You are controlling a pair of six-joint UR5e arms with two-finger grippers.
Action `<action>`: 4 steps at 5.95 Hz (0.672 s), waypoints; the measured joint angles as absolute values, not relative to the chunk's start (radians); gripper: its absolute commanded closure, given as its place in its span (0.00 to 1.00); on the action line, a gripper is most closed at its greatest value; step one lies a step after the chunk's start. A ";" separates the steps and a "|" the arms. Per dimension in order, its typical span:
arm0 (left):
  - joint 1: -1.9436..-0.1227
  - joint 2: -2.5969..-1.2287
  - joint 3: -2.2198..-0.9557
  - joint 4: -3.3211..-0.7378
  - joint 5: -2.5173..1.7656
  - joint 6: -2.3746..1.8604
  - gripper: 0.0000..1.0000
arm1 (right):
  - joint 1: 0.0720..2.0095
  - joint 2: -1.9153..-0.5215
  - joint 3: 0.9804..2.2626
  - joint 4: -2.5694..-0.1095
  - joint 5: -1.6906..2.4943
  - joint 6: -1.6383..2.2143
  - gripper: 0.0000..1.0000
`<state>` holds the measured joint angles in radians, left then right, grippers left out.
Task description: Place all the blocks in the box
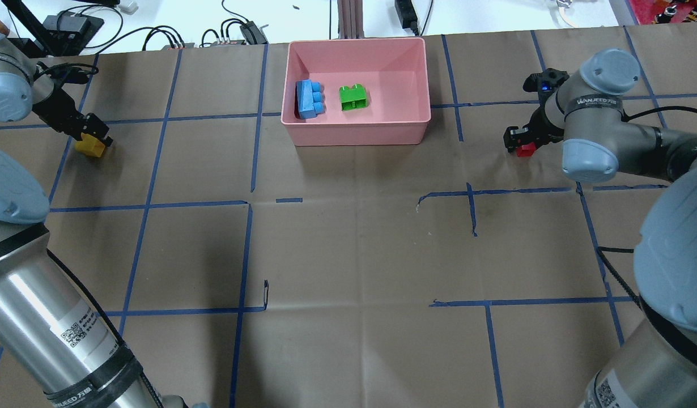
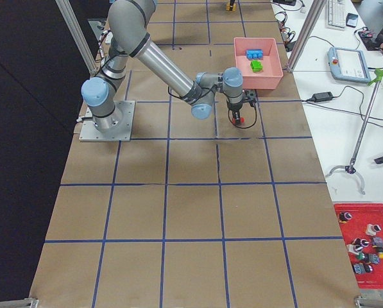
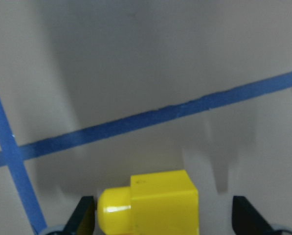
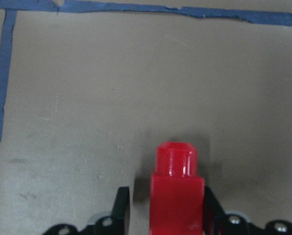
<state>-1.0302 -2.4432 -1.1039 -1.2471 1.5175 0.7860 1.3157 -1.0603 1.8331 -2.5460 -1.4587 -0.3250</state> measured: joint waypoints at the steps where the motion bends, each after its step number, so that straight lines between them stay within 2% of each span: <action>1: -1.031 -2.436 -1.104 -1.247 1.520 0.785 0.59 | 1.316 -1.062 1.832 -2.546 -1.460 -0.333 0.95; 2: -1.032 -2.429 -1.104 -1.248 1.525 0.784 0.76 | 1.316 -1.067 1.824 -2.548 -1.461 -0.343 0.95; 4: -1.033 -2.425 -1.096 -1.249 1.528 0.783 0.89 | 1.343 -1.114 1.689 -2.478 -1.454 -0.346 0.95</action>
<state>-1.0329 -2.4246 -1.0962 -1.2485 1.5285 0.7834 1.3433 -1.1143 1.6890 -2.4780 -1.4539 -0.3456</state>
